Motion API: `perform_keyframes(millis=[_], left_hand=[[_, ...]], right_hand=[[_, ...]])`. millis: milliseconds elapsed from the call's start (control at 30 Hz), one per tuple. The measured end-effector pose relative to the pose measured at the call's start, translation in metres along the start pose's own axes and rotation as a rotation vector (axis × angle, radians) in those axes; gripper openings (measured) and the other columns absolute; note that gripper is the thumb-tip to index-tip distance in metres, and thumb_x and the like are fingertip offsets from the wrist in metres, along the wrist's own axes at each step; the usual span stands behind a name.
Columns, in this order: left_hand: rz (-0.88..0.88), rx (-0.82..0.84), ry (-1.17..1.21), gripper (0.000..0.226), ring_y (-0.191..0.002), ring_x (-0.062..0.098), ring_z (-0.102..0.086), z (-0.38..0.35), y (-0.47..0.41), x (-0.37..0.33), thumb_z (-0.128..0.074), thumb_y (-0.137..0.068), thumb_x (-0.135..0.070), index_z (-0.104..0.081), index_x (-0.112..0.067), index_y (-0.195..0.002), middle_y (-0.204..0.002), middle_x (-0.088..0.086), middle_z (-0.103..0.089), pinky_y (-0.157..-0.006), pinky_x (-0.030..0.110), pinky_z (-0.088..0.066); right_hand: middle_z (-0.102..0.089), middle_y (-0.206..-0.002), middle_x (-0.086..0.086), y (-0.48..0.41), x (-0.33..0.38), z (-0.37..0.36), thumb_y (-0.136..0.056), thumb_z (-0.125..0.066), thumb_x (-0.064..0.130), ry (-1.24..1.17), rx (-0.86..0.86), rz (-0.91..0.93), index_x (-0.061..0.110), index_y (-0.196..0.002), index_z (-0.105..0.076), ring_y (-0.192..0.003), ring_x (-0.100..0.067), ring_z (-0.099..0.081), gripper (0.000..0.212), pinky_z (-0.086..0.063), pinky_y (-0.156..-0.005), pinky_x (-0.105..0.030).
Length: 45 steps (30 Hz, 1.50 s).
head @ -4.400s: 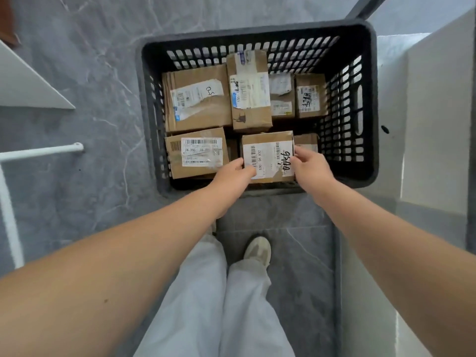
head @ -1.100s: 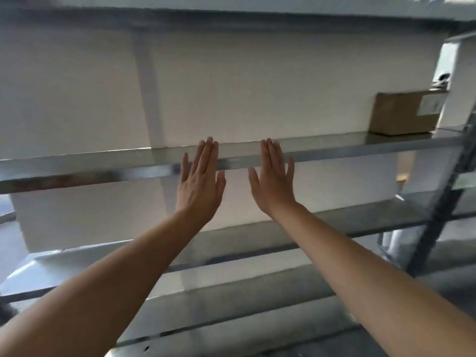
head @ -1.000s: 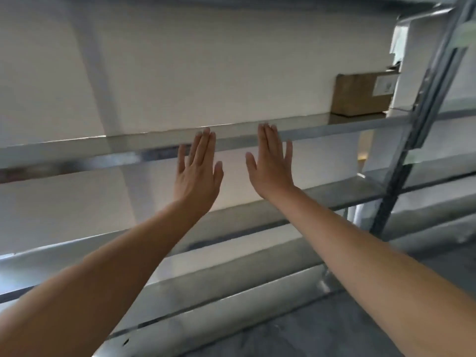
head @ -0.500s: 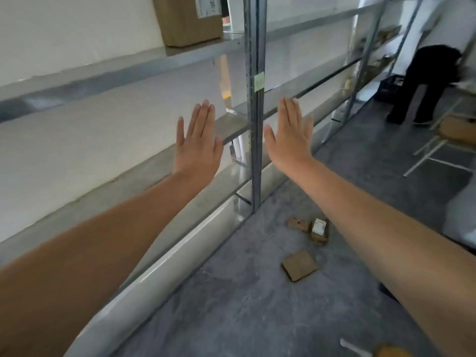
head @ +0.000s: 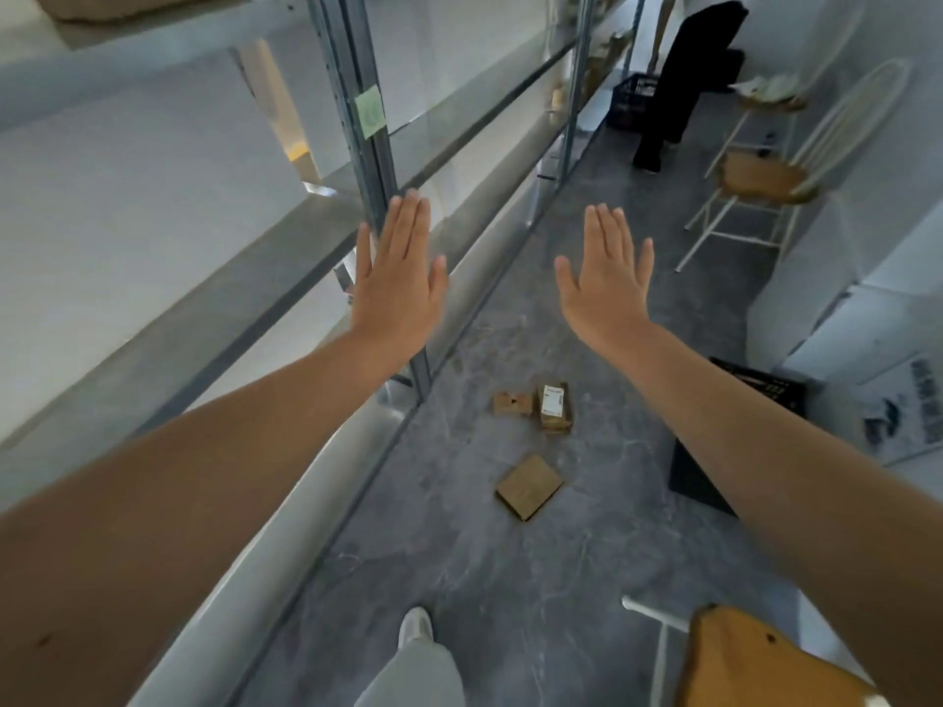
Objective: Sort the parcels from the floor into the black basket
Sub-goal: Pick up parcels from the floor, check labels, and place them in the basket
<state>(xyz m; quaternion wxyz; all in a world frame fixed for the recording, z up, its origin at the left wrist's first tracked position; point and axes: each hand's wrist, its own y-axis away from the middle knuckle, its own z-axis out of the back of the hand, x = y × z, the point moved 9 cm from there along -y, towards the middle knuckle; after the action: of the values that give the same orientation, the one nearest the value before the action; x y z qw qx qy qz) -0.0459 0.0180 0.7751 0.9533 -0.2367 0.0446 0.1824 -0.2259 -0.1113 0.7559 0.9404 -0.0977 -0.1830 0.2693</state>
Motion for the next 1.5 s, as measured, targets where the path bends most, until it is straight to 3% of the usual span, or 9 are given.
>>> perform_keyframes(millis=[233, 600, 1000, 1500], left_hand=[[-0.08, 0.087, 0.118, 0.059, -0.152, 0.015, 0.003, -0.06, -0.076, 0.031, -0.027, -0.105, -0.03, -0.007, -0.012, -0.157, -0.166, 0.001, -0.002, -0.123, 0.044, 0.003], [-0.15, 0.203, 0.217, 0.059, -0.152, 0.015, 0.006, -0.13, -0.138, 0.066, -0.023, -0.106, -0.033, -0.004, -0.011, -0.157, -0.166, 0.003, 0.001, -0.123, 0.045, 0.003], [-0.222, 0.252, 0.219, 0.06, -0.152, 0.014, 0.008, -0.182, -0.185, 0.026, -0.024, -0.106, -0.033, -0.002, -0.012, -0.157, -0.166, 0.001, 0.003, -0.124, 0.047, 0.0], [-0.122, 0.276, 0.131, 0.061, -0.152, 0.012, 0.007, -0.25, -0.263, -0.037, -0.023, -0.104, -0.036, -0.004, -0.013, -0.158, -0.166, 0.001, 0.0, -0.124, 0.046, 0.002]], right_hand=[[0.004, -0.166, -0.001, -0.058, -0.006, -0.045, -0.106, -0.026, 0.039, 0.053, 0.056, -0.159, 0.011, -0.157, 0.001, -0.151, -0.015, 0.01, 0.065, 0.009, -0.122, -0.047], [0.004, -0.166, -0.001, -0.101, 0.016, -0.114, -0.104, -0.026, 0.039, 0.054, 0.091, -0.244, 0.011, -0.157, 0.002, -0.151, -0.014, 0.012, 0.066, 0.012, -0.12, -0.046], [0.005, -0.165, 0.0, -0.151, -0.037, -0.133, -0.104, -0.025, 0.039, 0.038, 0.107, -0.283, 0.012, -0.157, 0.004, -0.151, -0.014, 0.014, 0.066, 0.014, -0.12, -0.046], [0.005, -0.166, -0.001, -0.262, -0.129, -0.17, -0.105, -0.027, 0.039, -0.049, 0.18, -0.205, 0.012, -0.157, 0.004, -0.151, -0.015, 0.013, 0.067, 0.011, -0.121, -0.047]])
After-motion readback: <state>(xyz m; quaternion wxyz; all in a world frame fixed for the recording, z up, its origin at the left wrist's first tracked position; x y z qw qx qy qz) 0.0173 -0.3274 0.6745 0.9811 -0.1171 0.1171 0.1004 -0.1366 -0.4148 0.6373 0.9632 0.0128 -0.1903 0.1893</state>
